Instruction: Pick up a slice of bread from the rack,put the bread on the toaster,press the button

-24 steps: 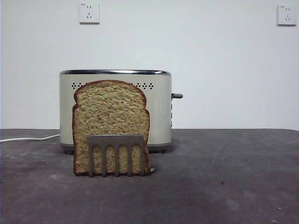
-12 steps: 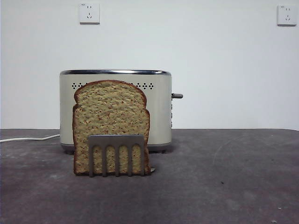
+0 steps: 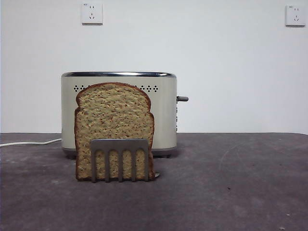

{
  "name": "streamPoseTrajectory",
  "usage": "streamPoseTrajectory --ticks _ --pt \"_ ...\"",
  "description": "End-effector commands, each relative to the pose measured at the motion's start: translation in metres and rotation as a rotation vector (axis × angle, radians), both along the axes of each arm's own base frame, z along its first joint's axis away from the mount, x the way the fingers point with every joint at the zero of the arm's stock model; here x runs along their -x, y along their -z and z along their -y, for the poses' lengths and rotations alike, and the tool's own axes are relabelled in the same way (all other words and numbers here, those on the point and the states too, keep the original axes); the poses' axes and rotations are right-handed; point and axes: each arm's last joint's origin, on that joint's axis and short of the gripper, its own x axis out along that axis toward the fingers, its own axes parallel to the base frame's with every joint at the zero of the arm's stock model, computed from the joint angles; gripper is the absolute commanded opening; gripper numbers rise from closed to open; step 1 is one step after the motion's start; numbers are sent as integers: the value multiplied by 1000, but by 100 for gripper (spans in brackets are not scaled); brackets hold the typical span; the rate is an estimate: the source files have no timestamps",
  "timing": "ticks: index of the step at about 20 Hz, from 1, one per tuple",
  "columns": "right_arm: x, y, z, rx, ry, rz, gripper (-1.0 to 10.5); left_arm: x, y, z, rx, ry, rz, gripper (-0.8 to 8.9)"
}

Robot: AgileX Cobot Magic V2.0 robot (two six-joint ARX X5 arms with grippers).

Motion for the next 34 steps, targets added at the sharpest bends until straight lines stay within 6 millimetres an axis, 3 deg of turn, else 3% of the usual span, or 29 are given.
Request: streamPoseTrajectory --ticks 1,6,10,18,25,26,31,34 --pt "-2 0 -1 6 -9 -1 -12 -10 -12 4 -88 48 50 562" --pt "-6 2 -1 8 -9 -20 -12 -45 -37 26 -286 144 34 562" --pt "-9 3 -2 10 -9 -29 -12 -79 -37 61 -460 241 28 562" --pt "-11 4 -2 15 -12 -35 -12 -129 17 141 -769 435 10 562" --pt "-12 4 -2 16 -13 -36 -12 -156 65 175 -877 524 -71 560" --pt "-12 4 -2 16 -13 -36 -12 -158 69 177 -884 531 -82 513" --pt "-12 4 -2 16 -13 -36 -12 -160 74 178 -891 536 -94 80" --pt "-12 4 -2 16 -13 -36 -12 -160 74 179 -890 535 -93 -8"
